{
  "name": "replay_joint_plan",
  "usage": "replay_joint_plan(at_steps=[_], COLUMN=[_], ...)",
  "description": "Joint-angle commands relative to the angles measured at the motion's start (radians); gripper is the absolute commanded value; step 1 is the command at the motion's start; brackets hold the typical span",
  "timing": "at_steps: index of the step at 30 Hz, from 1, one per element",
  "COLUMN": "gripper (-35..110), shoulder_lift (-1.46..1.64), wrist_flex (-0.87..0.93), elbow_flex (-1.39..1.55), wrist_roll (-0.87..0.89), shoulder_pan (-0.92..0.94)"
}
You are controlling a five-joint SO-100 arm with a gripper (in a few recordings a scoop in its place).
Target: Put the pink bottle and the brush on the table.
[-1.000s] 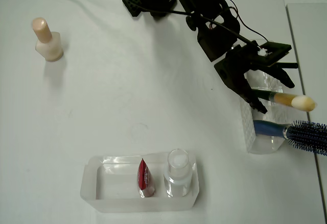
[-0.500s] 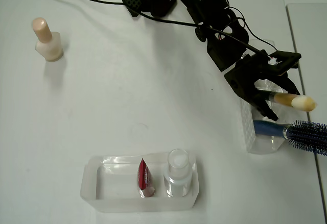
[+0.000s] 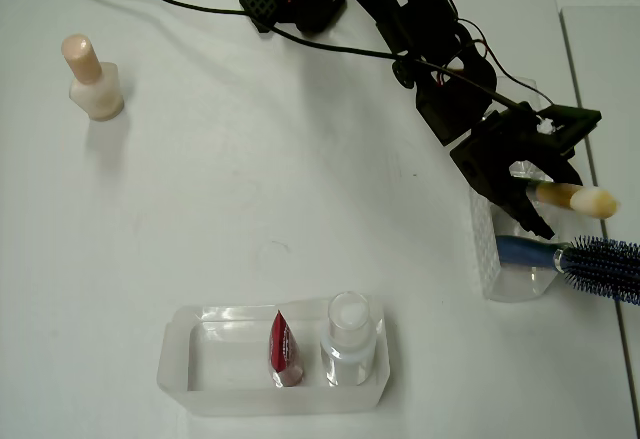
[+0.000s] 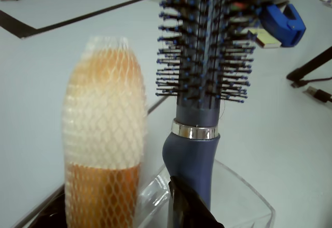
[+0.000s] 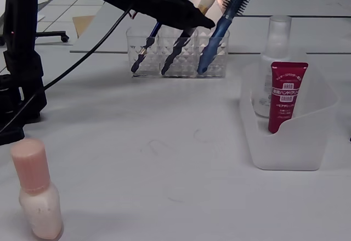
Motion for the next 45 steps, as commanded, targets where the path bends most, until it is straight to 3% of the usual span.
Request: replay_joint_plan(at_steps=[1, 29, 45], gripper=[22, 0, 0], shoulder_lift=[0.005, -0.003, 0.106], wrist_flex=[0.012, 0.037, 0.066], elbow_flex=[-0.069, -0.094, -0.052], wrist_roll=[-0.015, -0.02, 0.011], shoulder_pan=[-0.012, -0.014, -0.012])
